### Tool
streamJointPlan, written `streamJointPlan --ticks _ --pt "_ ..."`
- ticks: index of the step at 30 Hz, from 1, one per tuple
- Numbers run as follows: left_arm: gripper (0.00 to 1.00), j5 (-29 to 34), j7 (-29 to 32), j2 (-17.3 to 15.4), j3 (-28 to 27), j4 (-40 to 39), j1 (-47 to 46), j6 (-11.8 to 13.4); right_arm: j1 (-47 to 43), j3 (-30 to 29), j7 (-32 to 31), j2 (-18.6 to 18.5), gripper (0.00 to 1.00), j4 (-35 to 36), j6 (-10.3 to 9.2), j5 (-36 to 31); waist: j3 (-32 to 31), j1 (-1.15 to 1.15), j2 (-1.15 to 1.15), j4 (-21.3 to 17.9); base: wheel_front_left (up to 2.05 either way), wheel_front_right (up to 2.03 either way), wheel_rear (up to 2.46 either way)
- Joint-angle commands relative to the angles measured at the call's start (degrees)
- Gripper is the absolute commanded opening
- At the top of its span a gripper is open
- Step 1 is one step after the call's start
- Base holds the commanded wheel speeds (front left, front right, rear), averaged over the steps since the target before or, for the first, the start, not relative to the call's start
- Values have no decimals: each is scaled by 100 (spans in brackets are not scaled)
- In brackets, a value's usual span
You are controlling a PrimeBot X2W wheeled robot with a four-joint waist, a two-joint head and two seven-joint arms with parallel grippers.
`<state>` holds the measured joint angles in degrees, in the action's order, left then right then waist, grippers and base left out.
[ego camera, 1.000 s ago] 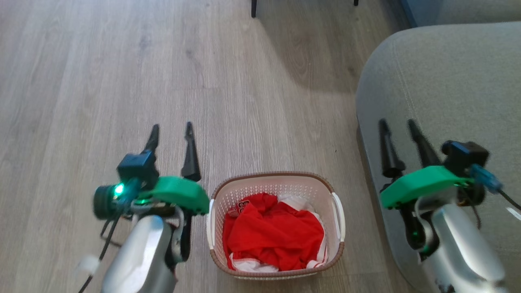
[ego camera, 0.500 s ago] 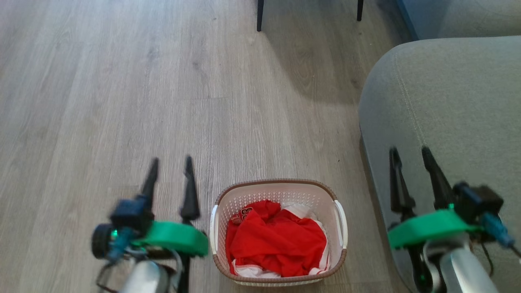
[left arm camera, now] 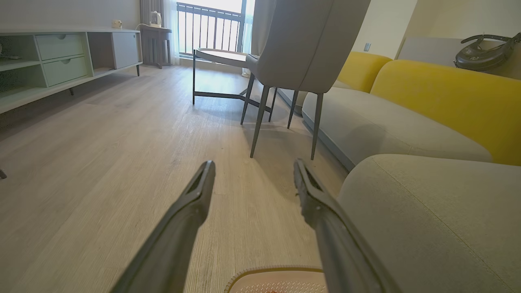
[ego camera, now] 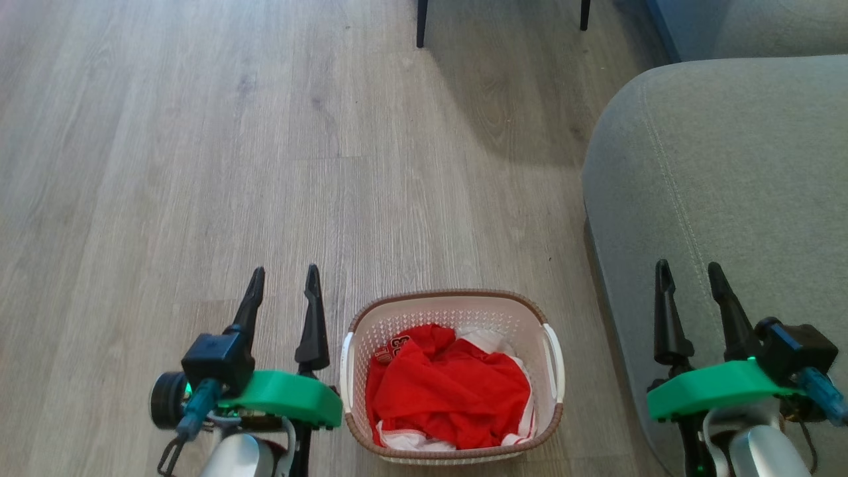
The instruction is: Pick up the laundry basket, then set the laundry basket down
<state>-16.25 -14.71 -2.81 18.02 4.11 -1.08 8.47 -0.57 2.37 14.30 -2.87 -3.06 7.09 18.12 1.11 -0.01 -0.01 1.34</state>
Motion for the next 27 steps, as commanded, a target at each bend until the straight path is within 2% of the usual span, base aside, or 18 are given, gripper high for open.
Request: streamJointPlan --ticks 1,9,27 --pt "100 -46 -29 -8 -201 -168 -161 -52 128 138 70 -3 100 199 40 -43 -4 1 1 -14 0 0 0" --pt "100 -107 -29 -7 -204 -168 -187 -129 141 184 70 -2 100 174 40 43 -12 1 1 -43 0 0 0" --pt "100 -153 -29 -7 -212 -218 -177 -105 135 209 70 -1 100 174 40 27 -34 1 1 -35 0 0 0"
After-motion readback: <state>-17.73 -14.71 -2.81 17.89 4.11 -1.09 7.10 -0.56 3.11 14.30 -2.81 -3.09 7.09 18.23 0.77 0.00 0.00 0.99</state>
